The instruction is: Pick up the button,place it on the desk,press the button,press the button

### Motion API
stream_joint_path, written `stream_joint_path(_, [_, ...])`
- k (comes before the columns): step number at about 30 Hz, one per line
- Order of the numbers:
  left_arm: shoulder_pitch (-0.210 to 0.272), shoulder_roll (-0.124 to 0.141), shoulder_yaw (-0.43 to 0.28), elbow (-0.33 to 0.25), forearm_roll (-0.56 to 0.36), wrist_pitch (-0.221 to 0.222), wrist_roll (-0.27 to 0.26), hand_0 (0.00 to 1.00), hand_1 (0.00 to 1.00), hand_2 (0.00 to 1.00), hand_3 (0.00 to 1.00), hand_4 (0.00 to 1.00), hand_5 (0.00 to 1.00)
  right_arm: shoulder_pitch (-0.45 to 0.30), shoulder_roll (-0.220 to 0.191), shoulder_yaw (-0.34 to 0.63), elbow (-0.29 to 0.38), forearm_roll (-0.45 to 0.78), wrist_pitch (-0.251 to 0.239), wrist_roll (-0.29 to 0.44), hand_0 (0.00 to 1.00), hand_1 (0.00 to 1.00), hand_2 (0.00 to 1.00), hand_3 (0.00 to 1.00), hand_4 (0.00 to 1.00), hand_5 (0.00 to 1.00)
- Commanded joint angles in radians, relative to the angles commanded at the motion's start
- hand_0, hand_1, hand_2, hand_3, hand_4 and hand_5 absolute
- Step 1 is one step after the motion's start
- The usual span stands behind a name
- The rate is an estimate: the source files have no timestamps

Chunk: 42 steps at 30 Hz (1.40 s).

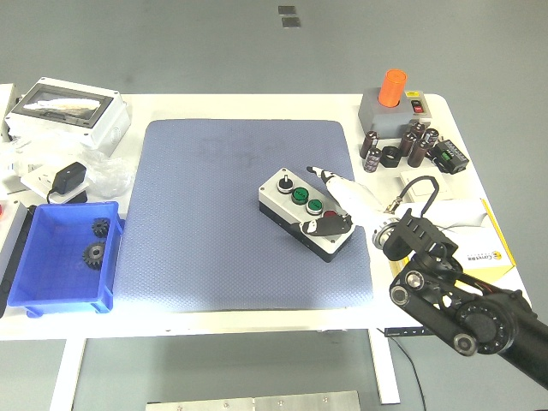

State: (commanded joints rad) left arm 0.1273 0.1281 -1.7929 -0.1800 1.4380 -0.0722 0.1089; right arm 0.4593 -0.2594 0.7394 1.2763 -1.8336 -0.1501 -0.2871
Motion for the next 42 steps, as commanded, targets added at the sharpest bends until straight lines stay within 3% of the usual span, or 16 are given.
stream_joint_path(3, [0.0, 0.0, 0.0, 0.0, 0.0, 0.0, 0.0, 0.657, 0.658, 0.668, 0.774, 0.647, 0.486, 0.0, 0.001, 0.001, 0.0, -0.011, -0.002, -0.007, 0.889, 0.9, 0.969, 0.998, 0.981, 0.435])
stream_joint_path(4, [0.001, -0.001, 0.001, 0.0, -0.001, 0.0, 0.0, 0.657, 0.658, 0.668, 0.773, 0.647, 0.486, 0.002, 0.001, 0.001, 0.001, -0.027, -0.003, -0.018, 0.751, 0.819, 0.902, 0.998, 0.983, 0.435])
stream_joint_path(9, [0.001, -0.002, 0.008, 0.0, -0.008, -0.002, -0.003, 0.657, 0.658, 0.668, 0.773, 0.647, 0.486, 0.008, 0.006, -0.013, 0.006, -0.068, 0.001, -0.054, 0.751, 0.819, 0.902, 0.998, 0.983, 0.435])
stream_joint_path(10, [0.001, -0.002, 0.008, 0.0, -0.008, -0.002, -0.004, 0.656, 0.658, 0.668, 0.774, 0.647, 0.486, 0.01, 0.008, -0.018, 0.007, -0.074, 0.002, -0.06, 0.539, 0.708, 0.816, 0.998, 0.987, 0.443])
stream_joint_path(15, [0.0, -0.001, 0.013, 0.0, -0.011, -0.003, -0.007, 0.656, 0.658, 0.668, 0.774, 0.647, 0.486, 0.018, 0.013, -0.047, 0.006, -0.089, 0.01, -0.08, 0.539, 0.708, 0.816, 0.998, 0.987, 0.443])
stream_joint_path(16, [-0.001, -0.001, 0.014, 0.0, -0.011, -0.004, -0.007, 0.656, 0.658, 0.668, 0.774, 0.646, 0.485, 0.02, 0.014, -0.055, 0.006, -0.092, 0.012, -0.084, 0.391, 0.592, 0.718, 0.981, 0.982, 0.435])
stream_joint_path(21, [-0.002, 0.0, 0.019, 0.0, -0.013, -0.005, -0.011, 0.656, 0.658, 0.668, 0.774, 0.646, 0.485, 0.027, 0.018, -0.081, 0.004, -0.104, 0.013, -0.096, 0.391, 0.592, 0.718, 0.981, 0.982, 0.435])
stream_joint_path(22, [-0.002, 0.001, 0.02, 0.0, -0.013, -0.005, -0.013, 0.655, 0.657, 0.668, 0.774, 0.646, 0.485, 0.028, 0.018, -0.085, 0.004, -0.106, 0.011, -0.098, 0.273, 0.474, 0.591, 0.858, 0.865, 0.289])
stream_joint_path(27, [-0.005, 0.001, 0.029, 0.0, -0.019, -0.006, -0.022, 0.655, 0.657, 0.668, 0.774, 0.646, 0.485, 0.032, 0.02, -0.097, 0.001, -0.122, 0.003, -0.11, 0.273, 0.474, 0.591, 0.858, 0.865, 0.289])
stream_joint_path(28, [-0.006, 0.001, 0.031, 0.0, -0.022, -0.007, -0.024, 0.654, 0.657, 0.668, 0.774, 0.646, 0.482, 0.032, 0.021, -0.1, 0.0, -0.126, 0.001, -0.112, 0.252, 0.458, 0.567, 0.818, 0.856, 0.283])
stream_joint_path(33, [-0.007, -0.001, 0.048, 0.0, -0.033, -0.01, -0.039, 0.654, 0.657, 0.668, 0.774, 0.646, 0.482, 0.034, 0.022, -0.111, -0.004, -0.156, -0.007, -0.124, 0.252, 0.458, 0.567, 0.818, 0.856, 0.283])
stream_joint_path(34, [-0.007, -0.002, 0.052, 0.0, -0.037, -0.01, -0.043, 0.655, 0.657, 0.668, 0.776, 0.648, 0.482, 0.034, 0.022, -0.113, -0.004, -0.162, -0.009, -0.126, 0.226, 0.431, 0.507, 0.753, 0.805, 0.245])
stream_joint_path(39, [-0.006, -0.003, 0.079, 0.0, -0.056, -0.012, -0.066, 0.655, 0.657, 0.668, 0.776, 0.648, 0.482, 0.036, 0.023, -0.125, -0.006, -0.198, -0.011, -0.136, 0.226, 0.431, 0.507, 0.753, 0.805, 0.245])
stream_joint_path(40, [-0.006, -0.003, 0.085, 0.0, -0.06, -0.012, -0.07, 0.652, 0.657, 0.668, 0.776, 0.648, 0.48, 0.037, 0.023, -0.128, -0.008, -0.207, -0.012, -0.137, 0.179, 0.36, 0.415, 0.561, 0.443, 0.057])
stream_joint_path(42, [-0.006, -0.004, 0.09, 0.0, -0.063, -0.012, -0.075, 0.652, 0.657, 0.668, 0.776, 0.648, 0.48, 0.037, 0.023, -0.134, -0.01, -0.218, -0.014, -0.134, 0.179, 0.36, 0.415, 0.561, 0.443, 0.057])
